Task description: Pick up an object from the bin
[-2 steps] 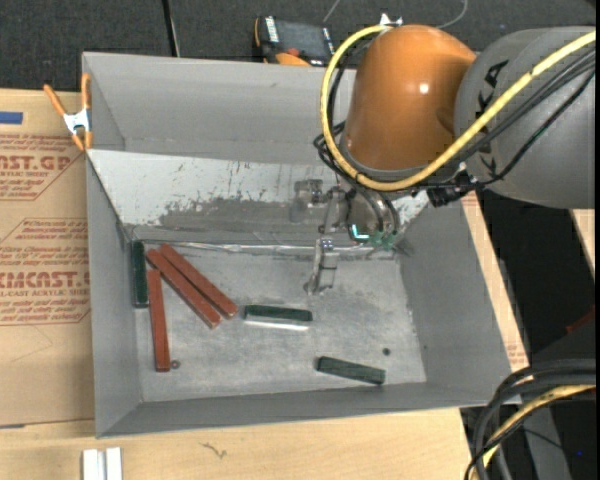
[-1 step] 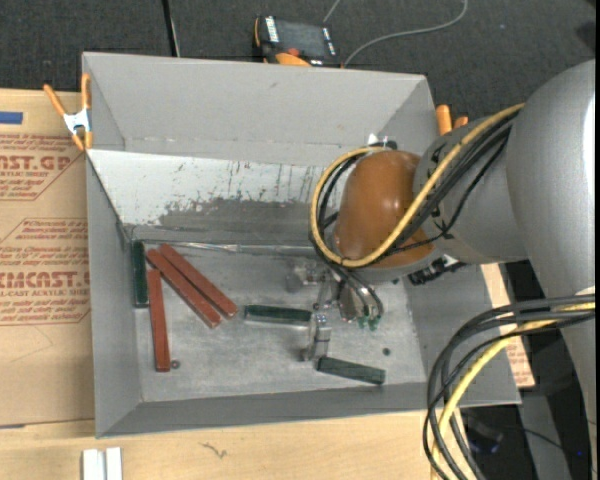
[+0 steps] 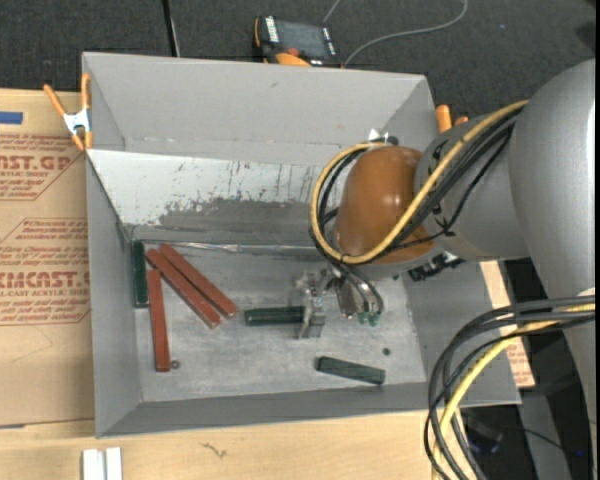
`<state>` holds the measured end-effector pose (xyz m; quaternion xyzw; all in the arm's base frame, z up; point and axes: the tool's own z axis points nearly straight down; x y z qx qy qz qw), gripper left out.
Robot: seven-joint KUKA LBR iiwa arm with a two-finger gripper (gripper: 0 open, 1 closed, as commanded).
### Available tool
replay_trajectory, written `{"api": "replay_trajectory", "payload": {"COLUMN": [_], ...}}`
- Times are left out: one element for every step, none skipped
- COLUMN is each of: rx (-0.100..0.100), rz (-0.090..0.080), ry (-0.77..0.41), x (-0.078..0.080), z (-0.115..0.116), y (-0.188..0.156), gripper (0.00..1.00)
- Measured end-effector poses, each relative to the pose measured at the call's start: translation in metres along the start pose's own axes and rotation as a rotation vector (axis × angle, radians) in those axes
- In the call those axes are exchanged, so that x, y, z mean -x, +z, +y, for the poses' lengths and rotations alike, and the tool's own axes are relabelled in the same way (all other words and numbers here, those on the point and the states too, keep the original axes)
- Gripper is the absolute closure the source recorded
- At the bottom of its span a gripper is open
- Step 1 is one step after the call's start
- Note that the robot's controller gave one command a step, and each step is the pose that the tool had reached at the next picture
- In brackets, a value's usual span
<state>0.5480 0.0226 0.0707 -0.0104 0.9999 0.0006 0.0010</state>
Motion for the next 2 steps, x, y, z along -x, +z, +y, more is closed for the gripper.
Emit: {"api": "replay_trajectory", "payload": {"rx": [0.001,0.002], "rz": [-0.010,-0.008], "ry": [0.074,0.070], "x": [0.030,-0.001], "z": [0.016,0.055], "y": [-0.093,-0.205], "gripper": [1.00,1.00]}}
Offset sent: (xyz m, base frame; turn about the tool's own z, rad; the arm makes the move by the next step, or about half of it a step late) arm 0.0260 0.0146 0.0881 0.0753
